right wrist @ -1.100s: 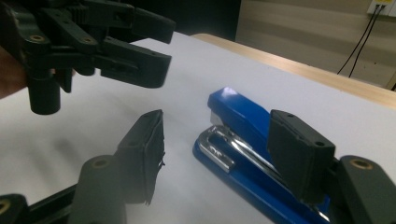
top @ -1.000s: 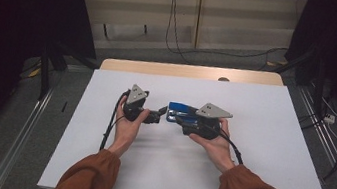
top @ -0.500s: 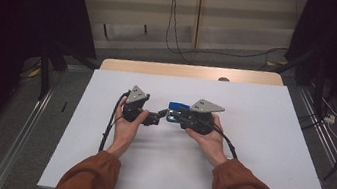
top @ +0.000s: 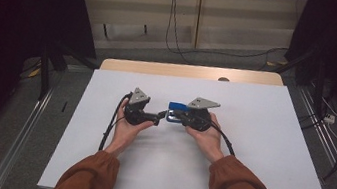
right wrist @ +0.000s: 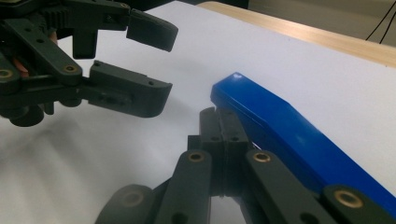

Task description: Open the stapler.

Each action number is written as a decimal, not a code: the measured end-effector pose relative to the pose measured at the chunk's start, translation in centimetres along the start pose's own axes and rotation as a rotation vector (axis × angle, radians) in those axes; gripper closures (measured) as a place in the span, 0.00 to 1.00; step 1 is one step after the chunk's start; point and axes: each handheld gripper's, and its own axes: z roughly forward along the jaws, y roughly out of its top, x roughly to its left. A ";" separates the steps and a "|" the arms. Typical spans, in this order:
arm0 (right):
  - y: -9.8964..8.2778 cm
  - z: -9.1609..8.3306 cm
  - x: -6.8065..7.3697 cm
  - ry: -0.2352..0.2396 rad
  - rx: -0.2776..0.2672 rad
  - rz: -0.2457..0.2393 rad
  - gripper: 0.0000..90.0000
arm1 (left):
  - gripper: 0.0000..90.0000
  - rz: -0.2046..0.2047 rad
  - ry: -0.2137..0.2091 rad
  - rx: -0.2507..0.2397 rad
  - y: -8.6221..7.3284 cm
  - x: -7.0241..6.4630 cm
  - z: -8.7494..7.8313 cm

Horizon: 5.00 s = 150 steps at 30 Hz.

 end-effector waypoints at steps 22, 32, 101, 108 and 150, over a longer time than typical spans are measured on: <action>-0.4 1.6 -0.4 -0.014 0.093 -0.042 1.00 | 1.00 0.034 -0.047 0.059 0.0 -0.9 1.0; -0.4 2.1 -0.5 -0.027 0.109 -0.051 1.00 | 1.00 0.028 -0.030 0.085 0.2 -0.9 1.7; -0.5 2.0 -0.5 -0.038 0.104 -0.039 1.00 | 1.00 0.045 -0.054 0.048 1.7 -1.2 2.7; -0.5 2.0 -0.5 -0.039 0.104 -0.037 1.00 | 1.00 0.046 -0.050 0.046 1.9 -1.3 2.7; -0.5 2.0 -0.4 -0.038 0.103 -0.062 1.00 | 1.00 0.031 -0.059 -0.022 3.4 -1.8 2.7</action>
